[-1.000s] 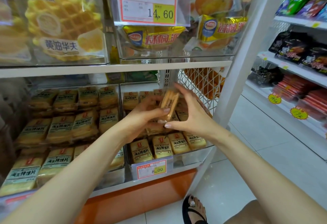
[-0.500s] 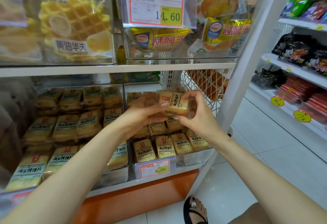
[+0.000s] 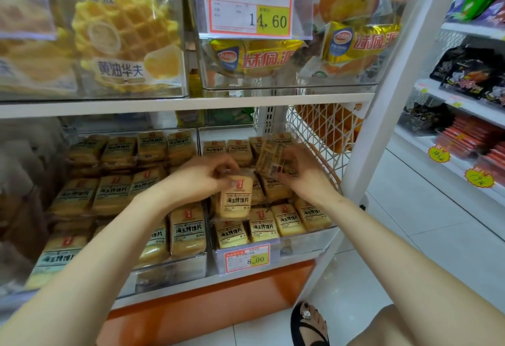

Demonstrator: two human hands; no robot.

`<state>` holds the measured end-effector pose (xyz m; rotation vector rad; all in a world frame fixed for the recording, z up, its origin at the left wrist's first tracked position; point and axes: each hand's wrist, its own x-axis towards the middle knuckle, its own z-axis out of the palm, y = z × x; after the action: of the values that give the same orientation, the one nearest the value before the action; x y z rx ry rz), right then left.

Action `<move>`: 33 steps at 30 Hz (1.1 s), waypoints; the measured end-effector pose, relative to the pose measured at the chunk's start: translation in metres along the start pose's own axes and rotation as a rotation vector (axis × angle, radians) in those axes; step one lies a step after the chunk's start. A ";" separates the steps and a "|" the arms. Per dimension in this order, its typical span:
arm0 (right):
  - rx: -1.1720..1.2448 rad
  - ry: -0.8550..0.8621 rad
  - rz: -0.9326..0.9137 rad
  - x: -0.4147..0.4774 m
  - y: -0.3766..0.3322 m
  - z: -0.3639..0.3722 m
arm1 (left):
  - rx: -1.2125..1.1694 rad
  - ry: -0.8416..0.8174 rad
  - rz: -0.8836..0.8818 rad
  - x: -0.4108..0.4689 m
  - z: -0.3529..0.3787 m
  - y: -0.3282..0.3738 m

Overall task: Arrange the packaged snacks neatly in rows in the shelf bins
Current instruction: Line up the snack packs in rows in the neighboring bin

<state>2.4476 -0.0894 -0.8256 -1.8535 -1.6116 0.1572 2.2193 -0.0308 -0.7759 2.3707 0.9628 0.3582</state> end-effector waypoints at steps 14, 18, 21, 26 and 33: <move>-0.132 -0.048 0.128 0.028 -0.010 0.032 | 0.403 -0.009 0.049 0.005 0.031 -0.022; 0.066 0.089 0.147 0.023 -0.021 0.014 | 0.376 -0.030 0.052 0.006 0.029 -0.029; 0.455 0.070 0.238 0.016 -0.031 -0.003 | 0.334 -0.027 0.064 0.006 0.028 -0.026; 1.059 -0.239 0.450 -0.009 -0.038 -0.022 | 0.365 -0.102 0.022 0.006 0.027 -0.021; 1.264 -0.413 0.567 -0.024 -0.029 -0.032 | 0.590 -0.076 0.134 0.002 0.023 -0.008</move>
<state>2.4336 -0.1234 -0.7927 -1.1665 -0.7329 1.4881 2.2266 -0.0335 -0.7989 2.9636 0.9737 0.0260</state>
